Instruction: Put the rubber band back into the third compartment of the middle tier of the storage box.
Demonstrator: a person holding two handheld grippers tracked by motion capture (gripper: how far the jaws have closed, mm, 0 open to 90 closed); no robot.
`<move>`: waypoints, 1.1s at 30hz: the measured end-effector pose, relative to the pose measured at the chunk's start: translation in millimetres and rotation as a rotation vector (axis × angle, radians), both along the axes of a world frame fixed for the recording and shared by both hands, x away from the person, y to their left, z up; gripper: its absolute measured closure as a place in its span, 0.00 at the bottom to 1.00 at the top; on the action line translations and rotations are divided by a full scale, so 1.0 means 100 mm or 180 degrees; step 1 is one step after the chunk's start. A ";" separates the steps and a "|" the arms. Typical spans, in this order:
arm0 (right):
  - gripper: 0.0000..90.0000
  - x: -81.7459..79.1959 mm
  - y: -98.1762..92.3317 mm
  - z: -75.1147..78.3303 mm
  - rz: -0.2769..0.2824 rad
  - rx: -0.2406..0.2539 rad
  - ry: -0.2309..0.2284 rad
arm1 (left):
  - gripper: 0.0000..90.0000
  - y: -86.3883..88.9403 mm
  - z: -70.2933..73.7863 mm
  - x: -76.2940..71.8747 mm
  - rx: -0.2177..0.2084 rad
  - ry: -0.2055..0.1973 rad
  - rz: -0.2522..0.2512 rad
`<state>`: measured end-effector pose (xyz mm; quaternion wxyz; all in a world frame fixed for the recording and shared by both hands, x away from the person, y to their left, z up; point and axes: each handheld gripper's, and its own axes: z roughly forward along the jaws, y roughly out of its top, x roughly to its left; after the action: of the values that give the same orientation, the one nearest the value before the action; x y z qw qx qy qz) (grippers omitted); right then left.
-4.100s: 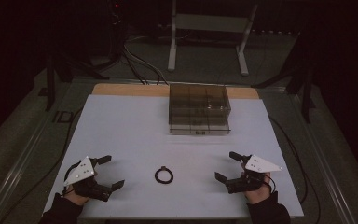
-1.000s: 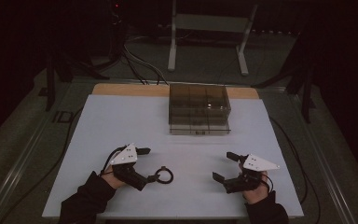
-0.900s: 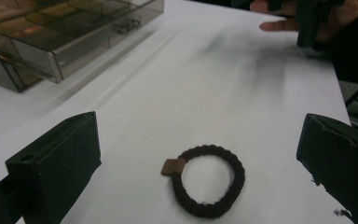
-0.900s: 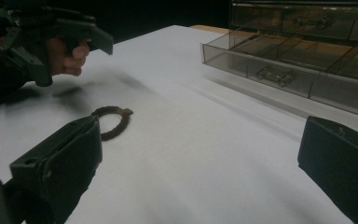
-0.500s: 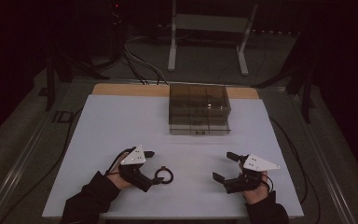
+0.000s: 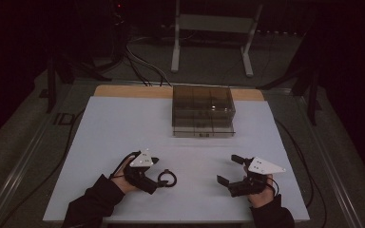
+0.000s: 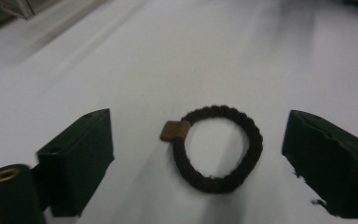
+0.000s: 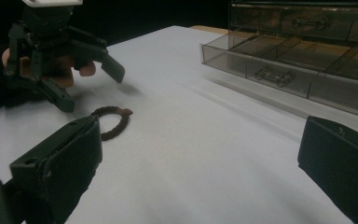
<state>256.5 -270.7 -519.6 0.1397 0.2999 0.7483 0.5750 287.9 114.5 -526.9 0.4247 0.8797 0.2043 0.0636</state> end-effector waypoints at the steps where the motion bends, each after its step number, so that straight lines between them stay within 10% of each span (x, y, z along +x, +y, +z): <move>1: 0.00 0.00 0.00 0.00 0.0001 0.0000 0.0000 | 0.17 -0.01 0.00 0.00 0.0018 0.0003 0.0027; 33: 0.00 0.00 -0.01 0.00 0.0005 0.0007 -0.0001 | 0.87 -0.09 -0.09 0.07 0.0328 0.0112 0.0074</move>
<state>256.2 -271.3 -519.3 0.1391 0.2994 0.7478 0.5760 294.8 105.0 -535.8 0.3744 0.8990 0.2183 0.0635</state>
